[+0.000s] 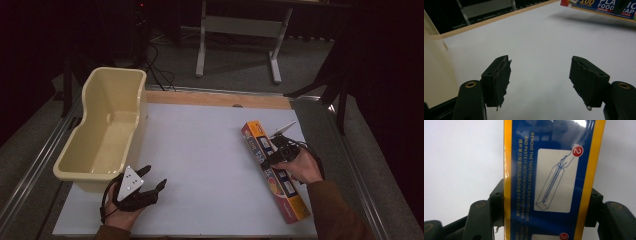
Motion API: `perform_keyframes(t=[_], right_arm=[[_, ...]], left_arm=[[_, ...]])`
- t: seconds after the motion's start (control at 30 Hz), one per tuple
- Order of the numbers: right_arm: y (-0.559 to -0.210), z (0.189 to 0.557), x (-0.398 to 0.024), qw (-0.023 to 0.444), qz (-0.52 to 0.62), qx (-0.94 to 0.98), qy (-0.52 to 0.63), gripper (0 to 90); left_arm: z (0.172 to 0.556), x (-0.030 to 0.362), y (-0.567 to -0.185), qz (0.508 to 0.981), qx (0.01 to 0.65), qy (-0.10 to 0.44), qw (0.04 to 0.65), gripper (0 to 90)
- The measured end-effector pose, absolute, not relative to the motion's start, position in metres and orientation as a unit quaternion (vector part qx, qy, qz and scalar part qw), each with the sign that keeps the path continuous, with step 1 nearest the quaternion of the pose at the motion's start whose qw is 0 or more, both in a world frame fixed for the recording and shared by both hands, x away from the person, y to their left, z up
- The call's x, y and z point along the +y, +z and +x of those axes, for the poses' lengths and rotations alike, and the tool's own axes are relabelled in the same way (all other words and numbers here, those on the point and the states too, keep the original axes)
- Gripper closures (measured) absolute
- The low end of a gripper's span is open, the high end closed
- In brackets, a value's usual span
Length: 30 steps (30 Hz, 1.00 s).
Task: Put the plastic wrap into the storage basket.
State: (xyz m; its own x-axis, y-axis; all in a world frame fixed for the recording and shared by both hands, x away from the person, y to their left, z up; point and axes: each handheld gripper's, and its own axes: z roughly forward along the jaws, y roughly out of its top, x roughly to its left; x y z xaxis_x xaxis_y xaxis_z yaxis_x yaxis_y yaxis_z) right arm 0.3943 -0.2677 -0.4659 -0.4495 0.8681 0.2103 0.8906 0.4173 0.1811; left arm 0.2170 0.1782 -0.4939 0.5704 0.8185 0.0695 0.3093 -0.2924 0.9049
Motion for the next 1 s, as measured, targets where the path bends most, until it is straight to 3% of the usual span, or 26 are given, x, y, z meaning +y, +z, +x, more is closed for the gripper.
perform_keyframes(t=[0.17,0.77,1.0], right_arm=[[-0.461,0.384,-0.269,0.052,-0.527,-0.834,-0.154,39.1],[-0.439,0.357,-0.268,0.162,-0.551,-0.763,-0.298,39.1],[-0.432,0.355,-0.26,0.173,-0.552,-0.745,-0.332,39.2]], left_arm=[[0.217,0.178,-0.494,0.755,0.374,0.275,0.463,32.7],[0.217,0.178,-0.494,0.756,0.373,0.275,0.463,32.7],[0.217,0.177,-0.494,0.756,0.372,0.275,0.463,32.7]])
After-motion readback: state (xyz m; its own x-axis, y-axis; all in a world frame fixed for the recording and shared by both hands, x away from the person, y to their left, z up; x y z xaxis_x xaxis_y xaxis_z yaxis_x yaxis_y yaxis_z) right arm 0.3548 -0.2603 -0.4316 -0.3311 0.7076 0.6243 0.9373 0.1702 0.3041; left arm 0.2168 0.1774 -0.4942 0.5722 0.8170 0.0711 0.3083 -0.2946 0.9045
